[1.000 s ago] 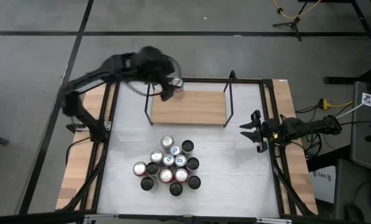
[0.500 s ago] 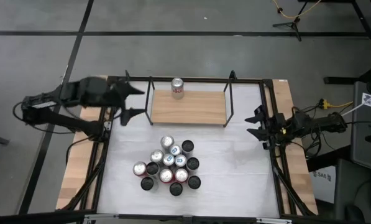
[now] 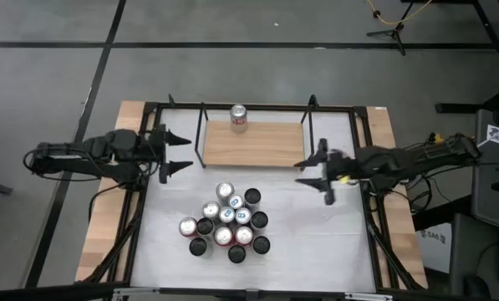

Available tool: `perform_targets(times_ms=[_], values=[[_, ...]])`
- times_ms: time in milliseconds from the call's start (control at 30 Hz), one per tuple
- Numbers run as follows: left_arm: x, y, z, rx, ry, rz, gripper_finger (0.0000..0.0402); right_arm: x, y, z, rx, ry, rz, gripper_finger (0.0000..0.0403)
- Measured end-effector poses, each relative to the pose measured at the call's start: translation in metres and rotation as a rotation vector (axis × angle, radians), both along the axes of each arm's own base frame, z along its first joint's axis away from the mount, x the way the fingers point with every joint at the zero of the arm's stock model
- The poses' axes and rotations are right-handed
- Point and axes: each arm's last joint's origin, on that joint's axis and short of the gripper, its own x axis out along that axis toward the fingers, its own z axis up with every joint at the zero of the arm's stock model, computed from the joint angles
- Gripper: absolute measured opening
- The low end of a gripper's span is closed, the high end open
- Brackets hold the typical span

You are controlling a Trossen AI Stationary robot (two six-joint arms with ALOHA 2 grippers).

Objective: Place canned beverage on shelf
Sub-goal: Put the white yellow soda can onto the shelf

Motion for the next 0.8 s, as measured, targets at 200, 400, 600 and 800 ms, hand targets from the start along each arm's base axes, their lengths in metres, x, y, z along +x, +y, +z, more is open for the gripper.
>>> perform_targets(times_ms=[200, 400, 600, 800], values=[[0.005, 0.0, -0.014, -0.032, 0.011, 0.008, 0.0349, 0.049, 0.011, 0.02, -0.062, 0.213, -0.027, 0.0201], [0.007, 0.0, -0.015, -0.082, 0.012, 0.021, 0.0349, 0.1, 0.023, 0.028, -0.08, 0.32, -0.031, 0.0201], [0.007, 0.0, -0.015, -0.082, 0.012, 0.021, 0.0349, 0.138, 0.031, 0.029, -0.148, 0.427, -0.007, 0.0201], [0.006, 0.0, -0.016, -0.082, 0.016, 0.021, 0.0349, 0.16, 0.012, 0.034, -0.132, 0.591, 0.03, 0.0201]])
